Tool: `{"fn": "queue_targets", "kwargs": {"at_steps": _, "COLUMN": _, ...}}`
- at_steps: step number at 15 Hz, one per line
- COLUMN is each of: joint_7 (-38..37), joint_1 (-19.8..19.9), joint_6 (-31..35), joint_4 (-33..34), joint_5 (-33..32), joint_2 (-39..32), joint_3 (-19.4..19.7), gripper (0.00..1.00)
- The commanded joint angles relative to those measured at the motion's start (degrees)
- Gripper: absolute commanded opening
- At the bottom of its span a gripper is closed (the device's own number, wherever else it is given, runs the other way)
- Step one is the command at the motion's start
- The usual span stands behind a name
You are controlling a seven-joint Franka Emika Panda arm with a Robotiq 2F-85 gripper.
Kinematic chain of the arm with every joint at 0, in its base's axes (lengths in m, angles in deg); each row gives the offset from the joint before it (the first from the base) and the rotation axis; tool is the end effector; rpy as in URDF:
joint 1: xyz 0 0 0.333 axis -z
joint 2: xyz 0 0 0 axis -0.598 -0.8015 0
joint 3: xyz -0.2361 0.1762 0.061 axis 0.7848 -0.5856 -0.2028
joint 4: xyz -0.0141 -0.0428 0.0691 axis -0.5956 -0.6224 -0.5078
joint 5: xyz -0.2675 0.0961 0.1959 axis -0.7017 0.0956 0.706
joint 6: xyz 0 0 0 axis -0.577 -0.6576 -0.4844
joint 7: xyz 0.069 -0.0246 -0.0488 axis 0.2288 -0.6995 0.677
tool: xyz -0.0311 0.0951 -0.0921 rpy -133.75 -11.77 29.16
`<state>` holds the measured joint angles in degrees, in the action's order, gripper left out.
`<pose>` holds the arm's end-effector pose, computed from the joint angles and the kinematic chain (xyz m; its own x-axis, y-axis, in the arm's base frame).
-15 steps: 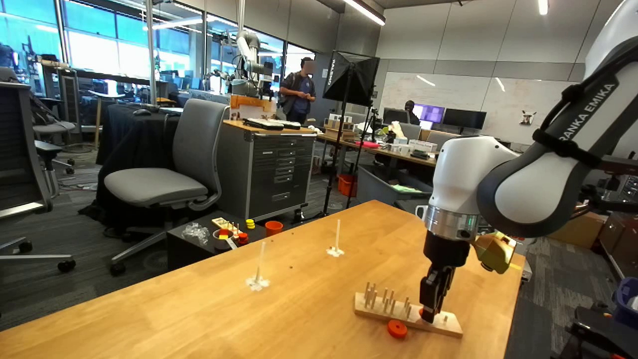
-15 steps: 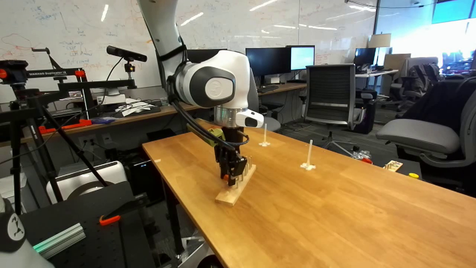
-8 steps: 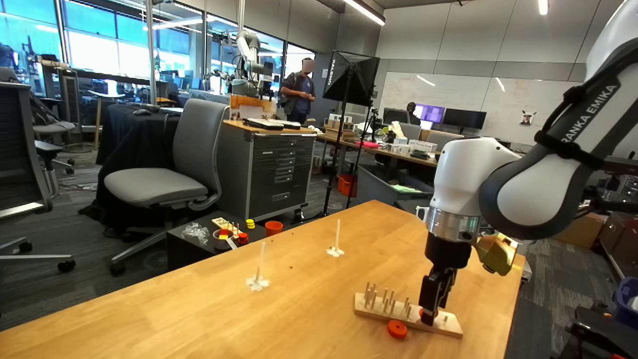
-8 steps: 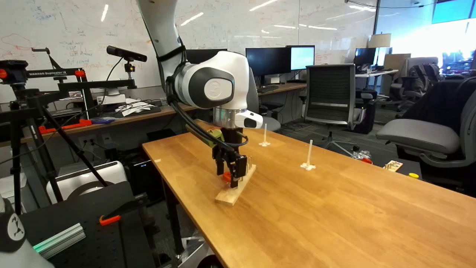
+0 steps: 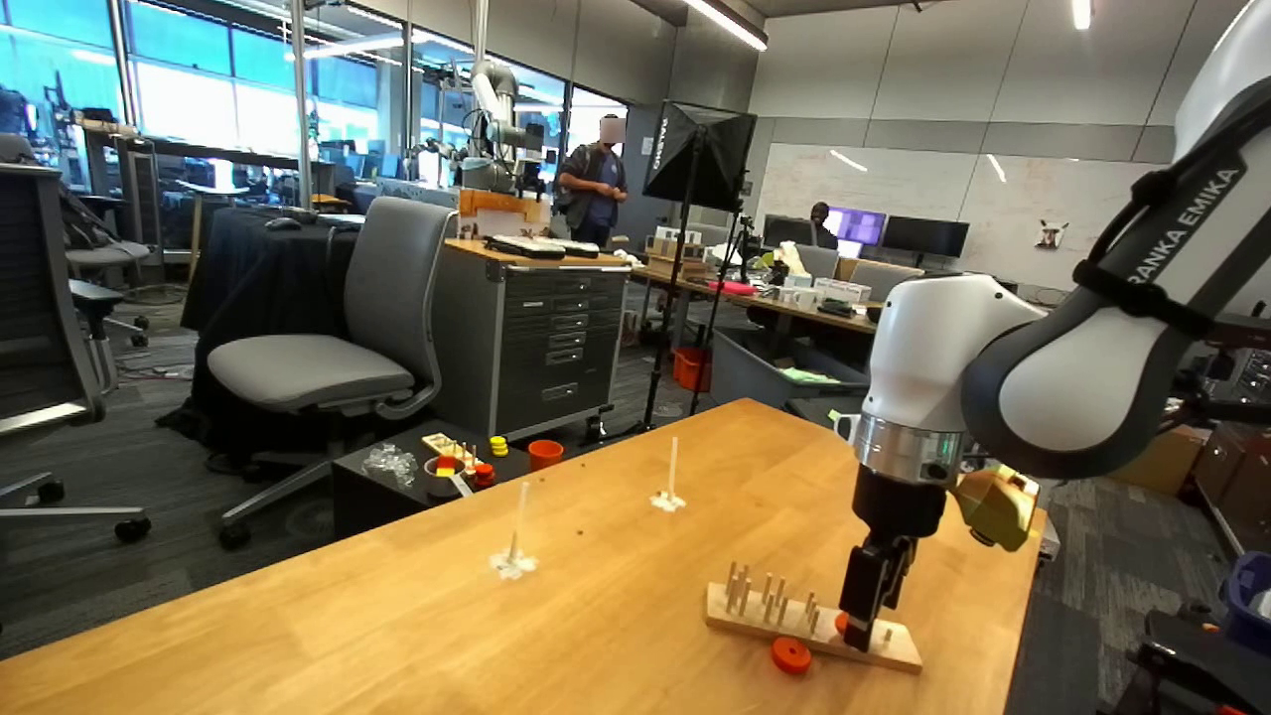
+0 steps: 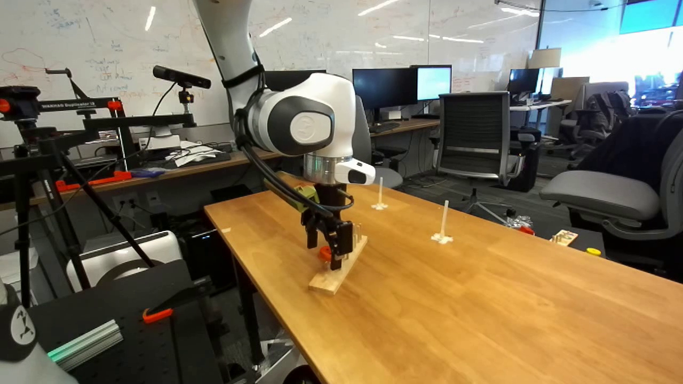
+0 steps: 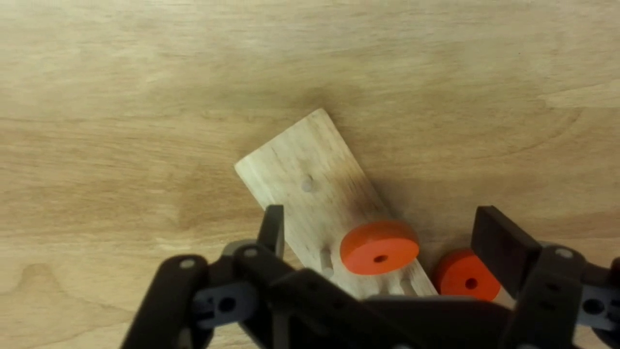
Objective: Pick up the orange ring on the right and put it on the wooden stand
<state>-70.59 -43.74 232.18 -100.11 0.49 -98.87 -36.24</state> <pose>0.4295 0.0932 0.1489 0.9934 0.0571 -0.0992 0.0535 -0.9978 -0.0380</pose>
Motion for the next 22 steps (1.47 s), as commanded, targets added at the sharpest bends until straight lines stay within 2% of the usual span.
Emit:
{"fn": "queue_targets", "kwargs": {"at_steps": 1, "joint_7": 1.02, "joint_1": 0.3, "joint_6": -0.21, "joint_4": -3.07, "joint_5": 0.01, "joint_2": 4.04, "joint_3": -0.68, "gripper": 1.0}}
{"fn": "queue_targets", "kwargs": {"at_steps": 12, "joint_7": 4.21, "joint_1": 0.65, "joint_6": -1.77, "joint_4": -7.72, "joint_5": 1.18, "joint_2": 11.9, "joint_3": -2.55, "gripper": 1.0}}
{"fn": "queue_targets", "kwargs": {"at_steps": 17, "joint_7": 1.19, "joint_1": -0.65, "joint_6": -6.36, "joint_4": -7.3, "joint_5": 0.3, "joint_2": 15.04, "joint_3": -2.73, "gripper": 1.0}}
{"fn": "queue_targets", "kwargs": {"at_steps": 19, "joint_7": 0.03, "joint_1": -0.9, "joint_6": -10.18, "joint_4": -6.45, "joint_5": -1.08, "joint_2": 15.95, "joint_3": -2.32, "gripper": 0.97}}
{"fn": "queue_targets", "kwargs": {"at_steps": 21, "joint_7": -0.16, "joint_1": -0.83, "joint_6": -13.38, "joint_4": -6.27, "joint_5": -1.58, "joint_2": 17.09, "joint_3": -2.28, "gripper": 0.83}}
{"fn": "queue_targets", "kwargs": {"at_steps": 22, "joint_7": -0.07, "joint_1": -0.74, "joint_6": -14.46, "joint_4": -6.29, "joint_5": -1.78, "joint_2": 17.53, "joint_3": -2.29, "gripper": 0.85}}
